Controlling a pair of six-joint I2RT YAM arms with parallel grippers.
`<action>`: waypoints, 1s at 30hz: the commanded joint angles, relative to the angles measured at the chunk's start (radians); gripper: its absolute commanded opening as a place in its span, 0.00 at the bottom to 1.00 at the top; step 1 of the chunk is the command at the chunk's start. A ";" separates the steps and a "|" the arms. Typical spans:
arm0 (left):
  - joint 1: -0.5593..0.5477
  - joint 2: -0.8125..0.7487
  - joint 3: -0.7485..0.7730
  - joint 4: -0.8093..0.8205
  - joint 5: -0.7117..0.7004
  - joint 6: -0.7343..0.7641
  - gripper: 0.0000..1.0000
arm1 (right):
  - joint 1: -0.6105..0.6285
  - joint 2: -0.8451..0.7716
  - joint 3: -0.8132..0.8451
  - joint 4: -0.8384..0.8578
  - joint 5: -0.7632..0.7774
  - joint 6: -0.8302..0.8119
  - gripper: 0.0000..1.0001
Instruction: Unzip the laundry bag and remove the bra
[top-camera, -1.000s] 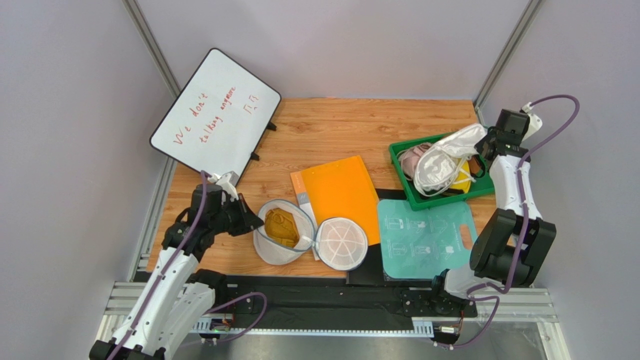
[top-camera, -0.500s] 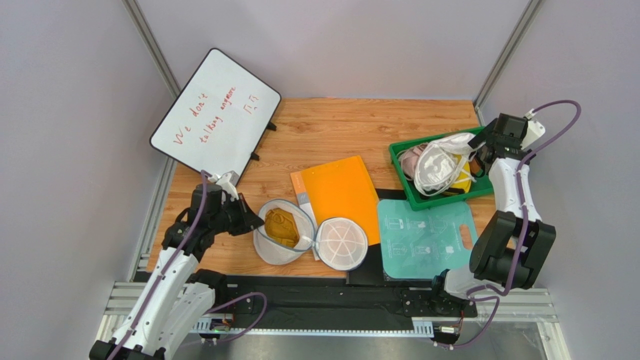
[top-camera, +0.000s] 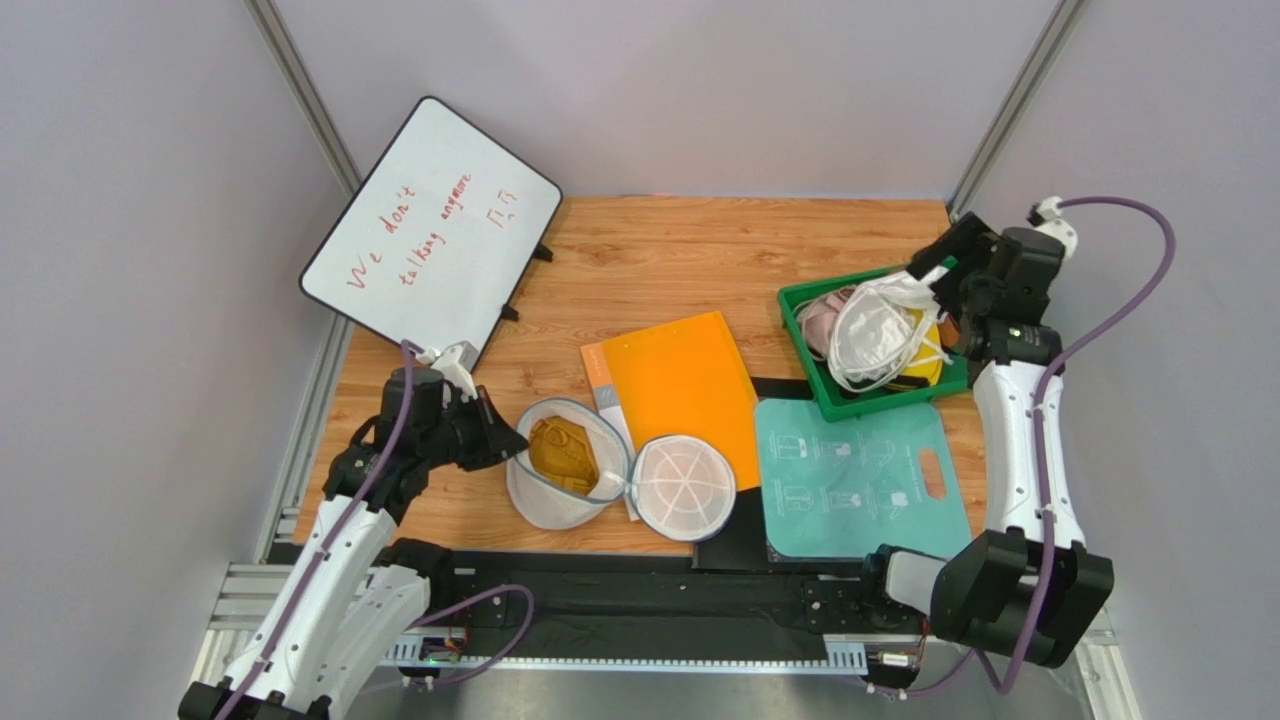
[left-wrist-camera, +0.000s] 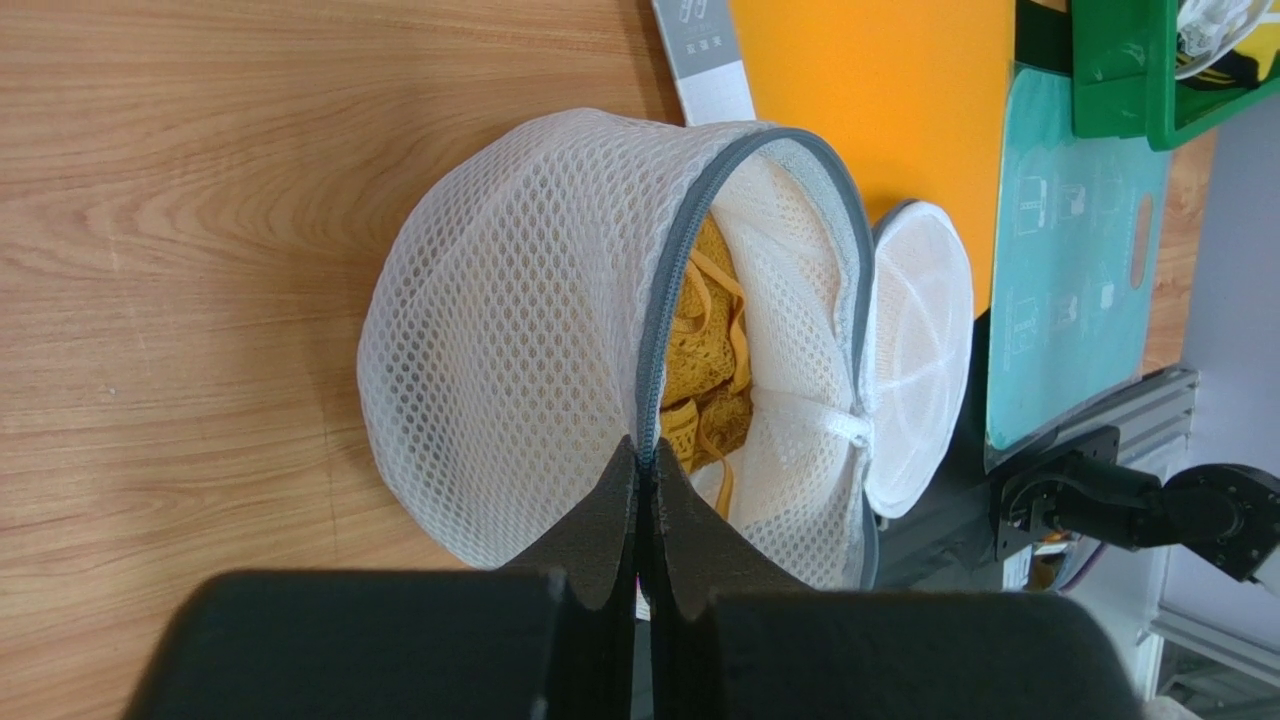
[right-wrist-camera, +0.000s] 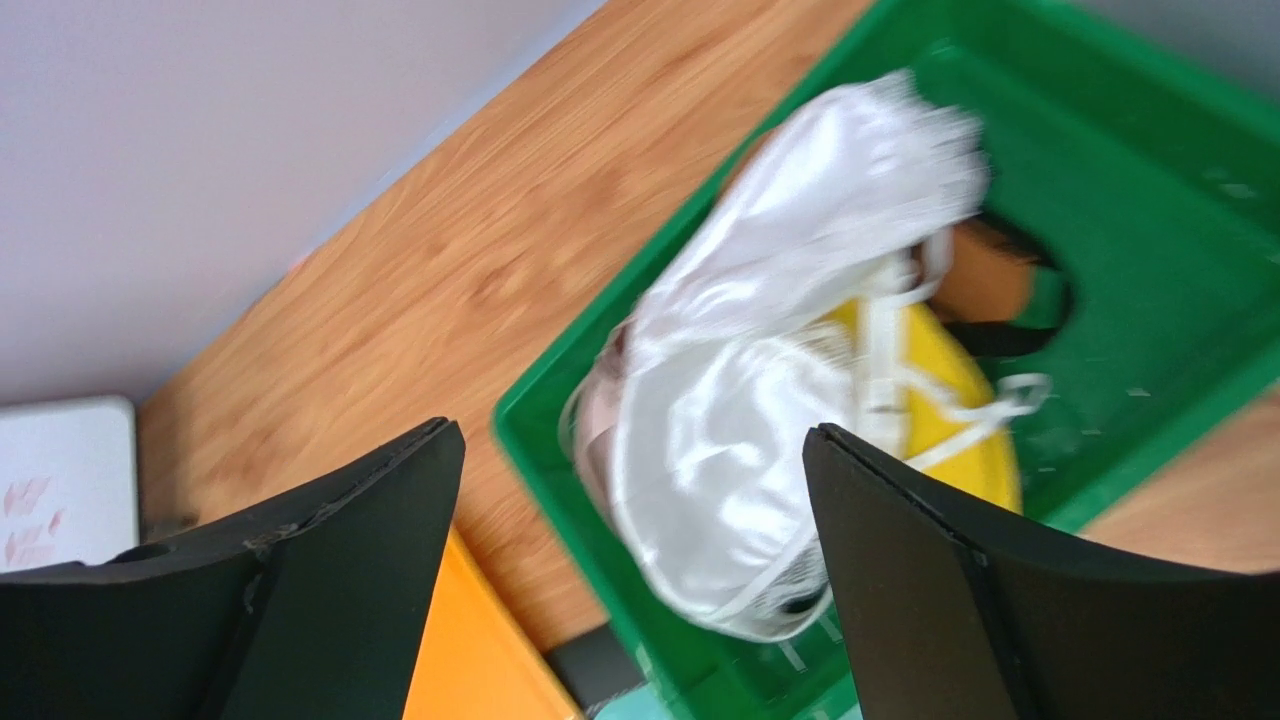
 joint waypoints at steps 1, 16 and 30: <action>0.004 -0.011 0.021 0.030 0.020 0.012 0.00 | 0.184 -0.016 0.000 0.039 -0.090 0.000 0.90; 0.002 -0.014 0.018 0.034 0.014 0.009 0.00 | 0.996 0.263 0.103 0.154 -0.152 0.080 0.89; 0.004 -0.008 0.016 0.034 0.017 0.009 0.00 | 1.294 0.415 0.142 0.209 -0.232 0.106 0.82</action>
